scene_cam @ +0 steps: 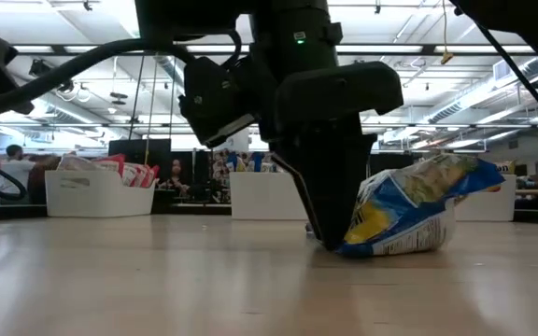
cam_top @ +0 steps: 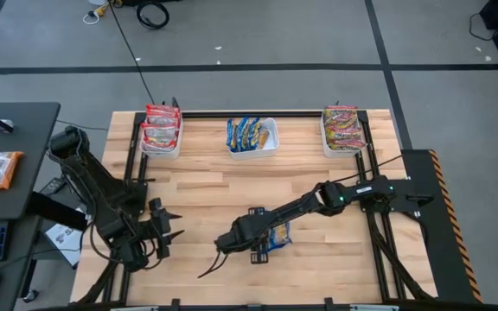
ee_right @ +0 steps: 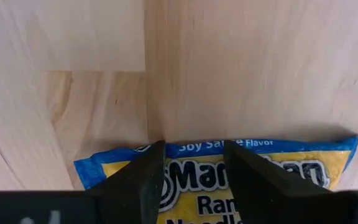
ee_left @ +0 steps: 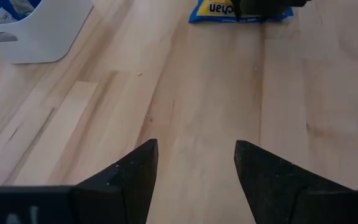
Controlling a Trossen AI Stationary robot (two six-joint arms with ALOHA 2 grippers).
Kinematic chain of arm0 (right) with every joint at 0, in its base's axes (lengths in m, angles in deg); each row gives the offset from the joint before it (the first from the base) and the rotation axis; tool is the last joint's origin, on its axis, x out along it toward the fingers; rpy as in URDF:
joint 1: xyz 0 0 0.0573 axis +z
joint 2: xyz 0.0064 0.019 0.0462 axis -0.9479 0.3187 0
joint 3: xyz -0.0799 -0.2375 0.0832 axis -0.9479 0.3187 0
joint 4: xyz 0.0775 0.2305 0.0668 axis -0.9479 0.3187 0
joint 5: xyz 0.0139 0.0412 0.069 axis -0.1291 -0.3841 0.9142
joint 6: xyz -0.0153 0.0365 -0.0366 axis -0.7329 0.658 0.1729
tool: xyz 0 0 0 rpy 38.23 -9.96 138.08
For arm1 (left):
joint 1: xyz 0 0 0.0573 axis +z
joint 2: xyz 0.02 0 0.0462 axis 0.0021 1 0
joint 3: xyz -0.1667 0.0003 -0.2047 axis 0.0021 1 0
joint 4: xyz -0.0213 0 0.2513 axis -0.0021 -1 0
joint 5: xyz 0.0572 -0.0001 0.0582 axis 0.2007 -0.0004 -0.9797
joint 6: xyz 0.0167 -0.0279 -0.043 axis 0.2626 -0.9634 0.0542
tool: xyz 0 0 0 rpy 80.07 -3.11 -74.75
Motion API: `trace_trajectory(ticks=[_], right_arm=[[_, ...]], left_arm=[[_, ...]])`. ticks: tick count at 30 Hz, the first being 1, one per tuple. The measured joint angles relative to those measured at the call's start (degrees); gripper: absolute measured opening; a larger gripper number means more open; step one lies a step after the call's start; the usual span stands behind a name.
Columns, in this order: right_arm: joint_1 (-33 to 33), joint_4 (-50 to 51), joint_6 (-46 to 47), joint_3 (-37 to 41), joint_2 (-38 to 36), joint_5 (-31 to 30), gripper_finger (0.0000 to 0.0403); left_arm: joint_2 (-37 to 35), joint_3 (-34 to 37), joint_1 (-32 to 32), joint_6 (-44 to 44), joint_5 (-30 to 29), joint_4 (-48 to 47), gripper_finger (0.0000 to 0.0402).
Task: Sort Maruchan noodles
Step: Put the blue noodle pack into the middle white bin
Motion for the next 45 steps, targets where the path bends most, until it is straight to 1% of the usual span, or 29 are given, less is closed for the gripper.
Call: trace_trajectory(ticks=[3,5,7,9,10,11,17,19,24,29,33,35,39,43,45], right_arm=[[0.00,-0.20,0.59,0.07,0.00,-0.73,0.0155],[0.10,-0.52,-0.50,0.09,0.03,-1.46,0.0130],[0.23,-1.05,-2.17,0.14,0.06,-1.51,0.0092],[0.36,-1.81,-4.29,0.14,0.08,-2.69,0.0037],[0.46,-2.12,-5.36,0.14,0.10,-3.94,0.0020],[0.58,-2.14,-6.11,0.14,0.12,-5.10,0.0012],[0.85,-1.57,-6.27,-1.82,0.11,-8.89,0.0005],[1.08,-2.13,-5.66,-0.94,-1.79,-9.89,0.0004],[2.16,-2.87,-2.54,-1.00,-7.96,-15.45,0.0003],[2.96,-6.47,0.93,-1.05,-13.11,-15.90,0.0002],[4.63,-7.85,2.37,-1.08,-14.54,-15.19,0.0002],[5.72,-7.39,2.39,-1.04,-15.21,-18.03,0.0002],[6.61,-5.00,2.57,-1.06,-17.47,-26.21,0.0001],[4.22,0.80,2.57,-1.08,-18.60,-32.99,0.0001],[2.39,2.91,1.78,-1.08,-19.05,-35.92,0.0000]], left_arm=[[0.00,0.00,0.01,-0.04,-0.35,0.05,0.0219],[0.00,0.00,0.00,-0.04,-0.42,0.16,0.0219],[0.00,0.00,0.00,-0.07,-0.45,0.55,0.0219],[0.00,0.00,0.00,-0.25,-0.48,1.19,0.0219],[0.00,0.00,0.00,-0.24,-0.50,1.52,0.0219],[0.00,0.00,0.00,-0.24,-0.50,1.74,0.0219],[0.00,0.00,-0.75,-0.29,-0.48,2.94,0.0219],[0.00,0.00,-1.14,-0.31,-0.46,2.96,0.0219],[0.00,0.00,-1.71,-0.35,-0.47,2.93,0.0219],[0.00,0.00,-1.70,-0.11,-0.52,2.91,0.0219],[0.00,0.00,-1.70,0.04,-0.88,2.87,0.0219],[0.00,0.00,-1.70,0.68,-1.47,2.87,0.0219],[0.00,0.00,-1.28,1.52,-2.07,2.89,0.0219],[0.00,0.00,-0.61,1.81,-1.68,4.95,0.0219],[0.04,0.00,-0.50,3.51,-1.24,6.79,0.0219]])
